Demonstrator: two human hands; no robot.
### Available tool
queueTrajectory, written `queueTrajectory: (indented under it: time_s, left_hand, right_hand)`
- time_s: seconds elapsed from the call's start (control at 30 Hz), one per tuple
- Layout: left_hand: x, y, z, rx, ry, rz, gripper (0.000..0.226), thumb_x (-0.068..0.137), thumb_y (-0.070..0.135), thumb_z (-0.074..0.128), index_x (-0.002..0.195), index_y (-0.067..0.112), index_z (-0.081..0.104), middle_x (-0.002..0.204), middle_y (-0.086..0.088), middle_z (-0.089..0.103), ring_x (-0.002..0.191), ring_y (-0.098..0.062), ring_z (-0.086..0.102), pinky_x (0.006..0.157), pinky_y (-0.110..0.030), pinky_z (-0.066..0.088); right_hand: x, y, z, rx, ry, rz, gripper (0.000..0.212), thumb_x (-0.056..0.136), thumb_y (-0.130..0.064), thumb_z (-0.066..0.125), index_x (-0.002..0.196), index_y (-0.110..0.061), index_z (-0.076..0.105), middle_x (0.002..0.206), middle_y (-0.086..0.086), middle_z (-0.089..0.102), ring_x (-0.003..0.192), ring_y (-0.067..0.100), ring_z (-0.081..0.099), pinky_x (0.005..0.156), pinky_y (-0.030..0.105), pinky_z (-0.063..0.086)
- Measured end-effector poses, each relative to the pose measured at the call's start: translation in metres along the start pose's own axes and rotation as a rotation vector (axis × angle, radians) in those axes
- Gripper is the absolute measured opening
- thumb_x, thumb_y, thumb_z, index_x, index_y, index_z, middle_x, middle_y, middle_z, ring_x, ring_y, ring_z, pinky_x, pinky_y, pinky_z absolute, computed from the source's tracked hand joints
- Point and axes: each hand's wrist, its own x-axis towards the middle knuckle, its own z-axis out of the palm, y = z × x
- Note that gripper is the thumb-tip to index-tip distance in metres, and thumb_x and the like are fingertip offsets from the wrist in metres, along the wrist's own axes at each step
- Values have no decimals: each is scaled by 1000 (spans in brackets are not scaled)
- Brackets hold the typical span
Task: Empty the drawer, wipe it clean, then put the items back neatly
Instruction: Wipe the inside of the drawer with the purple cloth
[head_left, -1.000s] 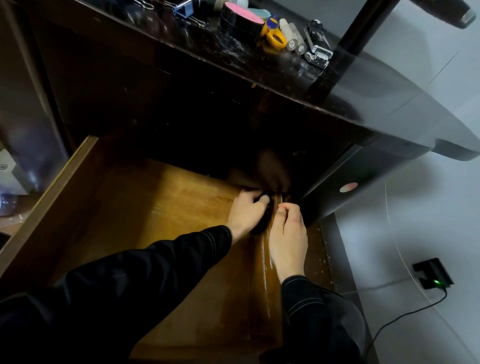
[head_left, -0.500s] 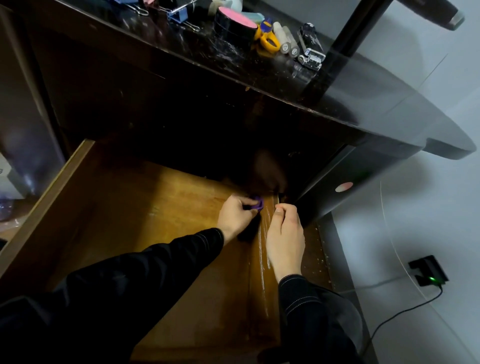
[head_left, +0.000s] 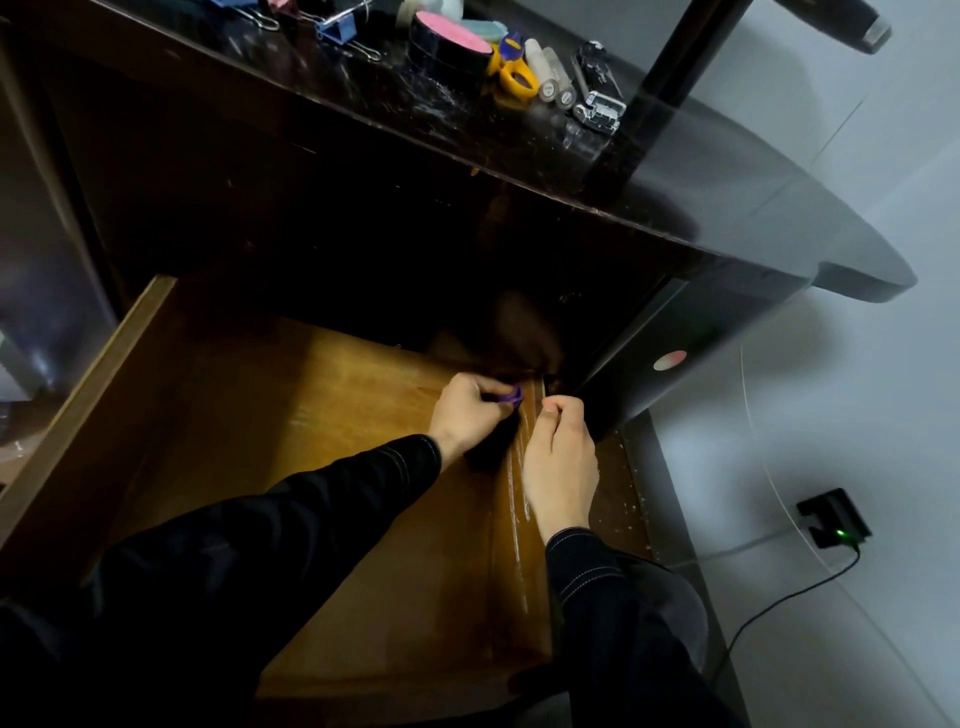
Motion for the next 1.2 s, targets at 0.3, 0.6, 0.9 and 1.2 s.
queueTrajectory:
  time_s: [0.3, 0.6, 0.9, 1.2]
  left_hand:
    - [-19, -9, -1, 11, -100, -15, 32, 96, 9, 62, 128, 11, 66, 130, -6, 62, 121, -22, 57, 113, -37, 40]
    - [-17, -7, -8, 79, -135, 44, 33, 96, 12, 63, 129, 16, 66, 125, -3, 58, 115, -20, 55, 111, -33, 40]
    - [-18, 11, -6, 4, -93, 171, 32, 96, 12, 64, 127, 19, 68, 128, -2, 64, 119, -15, 58, 111, -34, 43]
    - [-17, 6, -11, 40, -138, 118, 33, 96, 9, 63, 128, 15, 67, 126, -1, 62, 116, -16, 58, 111, -33, 42]
  right_hand:
    - [-1, 1, 0, -12, -31, 6, 24, 102, -18, 43, 122, -32, 45, 109, -6, 59, 75, 2, 55, 65, 26, 46]
    - [0, 0, 0, -28, -34, -5, 28, 101, -15, 43, 124, -30, 45, 107, -2, 62, 73, 7, 59, 67, 34, 54]
    - [1, 3, 2, -25, -23, -5, 26, 101, -15, 41, 121, -31, 45, 107, -4, 60, 75, 5, 57, 63, 28, 48]
    - [2, 5, 3, -4, -32, 9, 26, 103, -17, 39, 121, -34, 45, 109, -4, 62, 78, 7, 59, 65, 27, 46]
